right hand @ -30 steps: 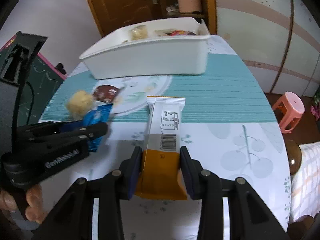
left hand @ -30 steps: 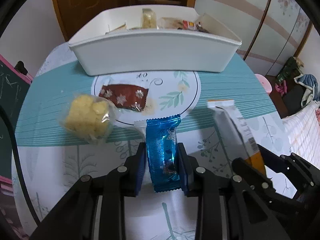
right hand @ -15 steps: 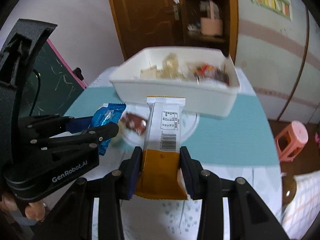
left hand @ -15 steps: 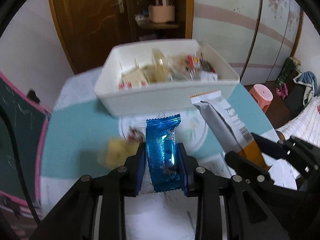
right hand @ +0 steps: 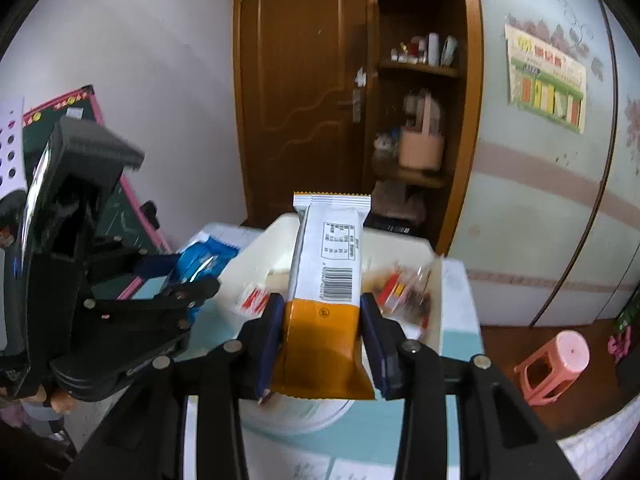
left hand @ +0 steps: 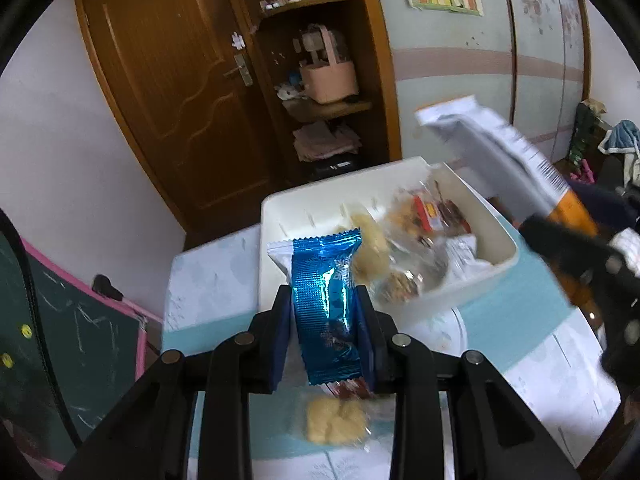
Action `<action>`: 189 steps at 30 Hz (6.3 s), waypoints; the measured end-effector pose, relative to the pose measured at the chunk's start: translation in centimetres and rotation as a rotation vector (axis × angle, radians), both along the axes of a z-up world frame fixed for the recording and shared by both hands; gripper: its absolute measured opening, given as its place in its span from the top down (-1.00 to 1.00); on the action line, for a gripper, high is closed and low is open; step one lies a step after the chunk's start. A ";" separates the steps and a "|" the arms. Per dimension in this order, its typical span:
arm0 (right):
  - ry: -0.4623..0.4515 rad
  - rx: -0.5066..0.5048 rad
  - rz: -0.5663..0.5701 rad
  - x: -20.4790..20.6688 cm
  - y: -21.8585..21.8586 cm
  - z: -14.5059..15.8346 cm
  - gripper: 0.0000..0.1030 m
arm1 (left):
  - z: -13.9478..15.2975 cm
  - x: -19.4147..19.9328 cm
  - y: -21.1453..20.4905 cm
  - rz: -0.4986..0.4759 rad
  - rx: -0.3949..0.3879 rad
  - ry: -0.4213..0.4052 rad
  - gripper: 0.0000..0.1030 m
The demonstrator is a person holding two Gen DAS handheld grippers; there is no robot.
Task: Organize snacks
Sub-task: 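Carry the blue candy and white-orange bar into the white bin and open both grippers, then withdraw both tools from the bin back over the remaining snacks, then grasp the clear puffed-snack bag with the left gripper while the right grasps the brown snowflake pack, then carry both packs into the white bin and open both grippers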
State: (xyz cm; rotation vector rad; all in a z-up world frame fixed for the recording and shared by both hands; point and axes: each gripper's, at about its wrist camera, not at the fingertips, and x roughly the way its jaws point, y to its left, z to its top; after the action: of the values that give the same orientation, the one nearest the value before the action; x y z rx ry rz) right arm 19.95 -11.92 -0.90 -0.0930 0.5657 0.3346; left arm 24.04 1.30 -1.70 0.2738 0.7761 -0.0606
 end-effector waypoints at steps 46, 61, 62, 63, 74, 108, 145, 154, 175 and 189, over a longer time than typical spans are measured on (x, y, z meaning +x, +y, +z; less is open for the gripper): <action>0.171 0.068 -0.135 15.4 -1.1 -3.9 0.12 | -3.4 18.0 -0.6 0.061 0.019 0.081 -0.63; 0.368 -0.011 -0.093 15.5 0.2 -10.0 -0.15 | -8.6 17.7 0.1 0.069 0.055 0.124 -0.99; 0.370 -0.012 -0.092 15.4 0.2 -10.0 -0.15 | -8.6 17.5 0.2 0.074 0.048 0.123 -0.99; 0.372 -0.009 -0.088 15.4 0.3 -9.9 -0.15 | -8.4 17.2 0.4 0.077 0.046 0.122 -0.99; 0.341 0.017 -0.094 11.8 0.0 -7.0 -0.15 | -4.0 12.6 1.5 0.087 0.028 0.082 -0.99; 0.379 -0.114 0.066 0.3 4.0 -11.3 -0.17 | -11.4 -4.1 4.3 -0.027 -0.093 0.329 -0.99; 0.429 -0.316 0.462 5.7 12.7 -20.1 -0.25 | -19.0 -2.9 8.2 -0.053 -0.206 0.448 -0.21; 0.405 -0.264 0.485 5.1 13.2 -20.5 -0.01 | -18.7 -3.1 9.0 -0.005 -0.194 0.441 -0.21; 0.300 0.048 0.306 -2.5 5.6 -13.0 0.35 | -10.8 -8.3 5.8 -0.070 -0.150 0.264 -0.21; 0.119 0.192 0.162 -4.4 -0.8 -2.8 0.35 | 0.9 -7.7 1.5 -0.157 -0.132 0.036 -0.21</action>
State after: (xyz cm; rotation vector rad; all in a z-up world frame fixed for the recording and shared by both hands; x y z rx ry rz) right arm 15.51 -12.73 -3.70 0.0674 0.6420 0.5535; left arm 16.29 2.84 -0.79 0.2079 0.7817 -0.2645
